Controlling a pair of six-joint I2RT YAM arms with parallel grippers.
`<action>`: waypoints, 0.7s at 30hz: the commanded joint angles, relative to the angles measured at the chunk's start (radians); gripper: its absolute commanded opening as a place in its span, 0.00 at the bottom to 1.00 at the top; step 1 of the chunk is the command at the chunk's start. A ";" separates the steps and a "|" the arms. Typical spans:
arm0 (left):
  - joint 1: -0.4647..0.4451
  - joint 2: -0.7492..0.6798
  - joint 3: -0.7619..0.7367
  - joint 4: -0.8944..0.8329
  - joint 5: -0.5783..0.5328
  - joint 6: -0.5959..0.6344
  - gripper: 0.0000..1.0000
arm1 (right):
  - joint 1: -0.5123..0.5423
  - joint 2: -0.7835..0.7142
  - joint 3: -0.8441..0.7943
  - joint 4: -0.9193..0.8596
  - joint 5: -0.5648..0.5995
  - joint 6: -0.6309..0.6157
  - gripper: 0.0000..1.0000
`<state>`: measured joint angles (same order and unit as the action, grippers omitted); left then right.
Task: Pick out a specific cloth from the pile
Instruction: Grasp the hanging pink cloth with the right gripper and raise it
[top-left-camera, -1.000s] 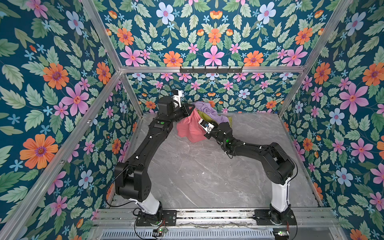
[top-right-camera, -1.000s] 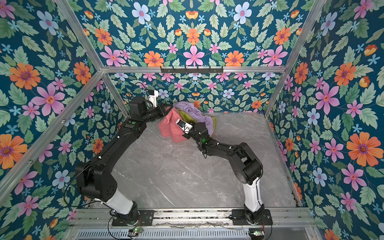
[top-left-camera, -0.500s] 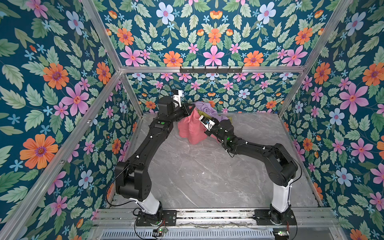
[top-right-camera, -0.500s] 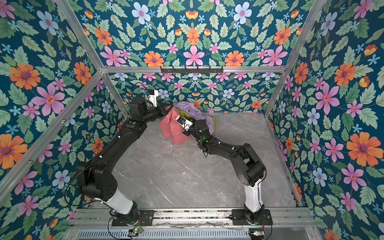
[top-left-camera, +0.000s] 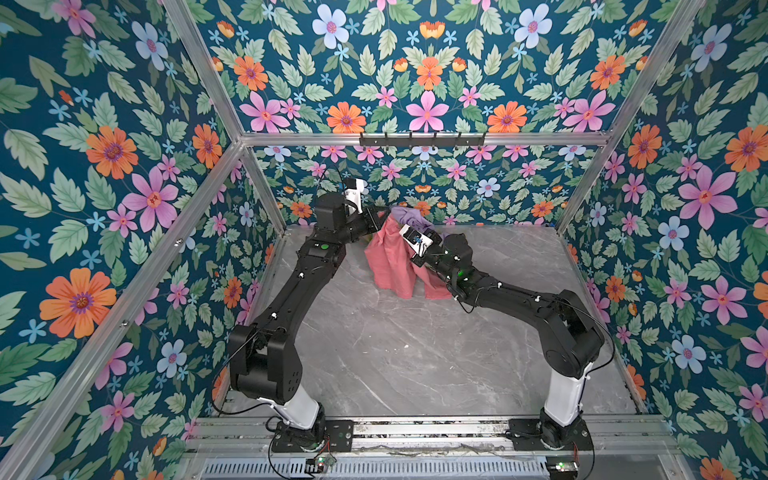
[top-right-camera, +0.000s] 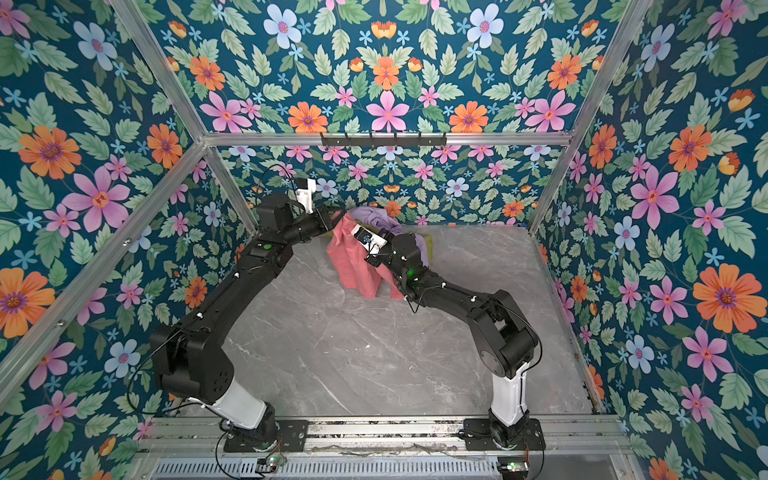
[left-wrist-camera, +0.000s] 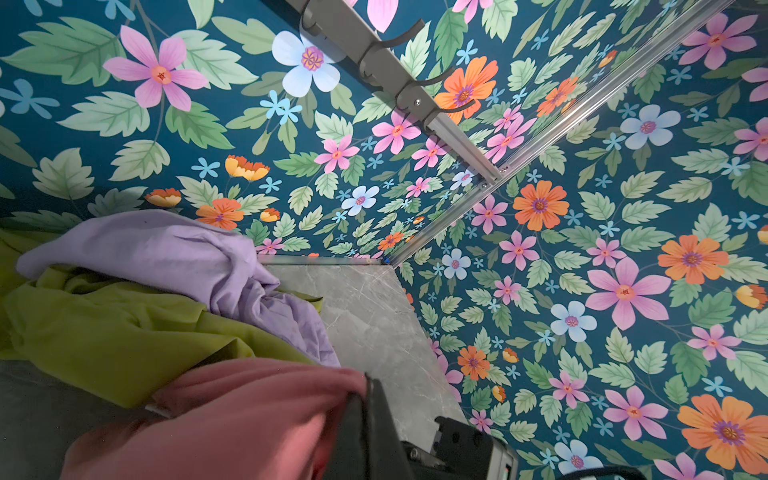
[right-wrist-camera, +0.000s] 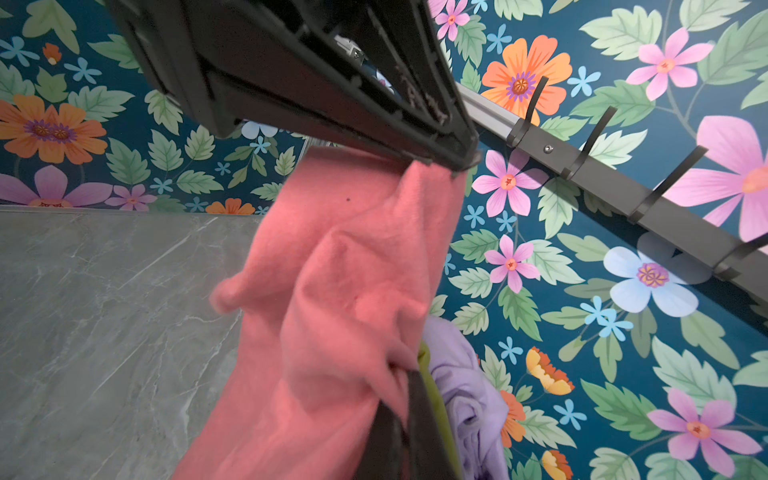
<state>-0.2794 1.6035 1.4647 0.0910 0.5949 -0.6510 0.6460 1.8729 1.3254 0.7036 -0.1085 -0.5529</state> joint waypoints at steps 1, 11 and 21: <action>0.000 -0.014 -0.003 0.075 0.011 0.005 0.00 | 0.003 -0.025 0.008 0.062 -0.007 0.001 0.00; 0.001 -0.036 -0.006 0.078 0.011 0.004 0.00 | 0.007 -0.068 0.012 0.056 -0.017 0.010 0.00; 0.002 -0.063 -0.009 0.079 0.008 0.004 0.00 | 0.018 -0.095 0.026 0.053 -0.023 0.013 0.00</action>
<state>-0.2794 1.5532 1.4590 0.1238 0.5991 -0.6510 0.6598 1.7973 1.3388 0.6971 -0.1238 -0.5533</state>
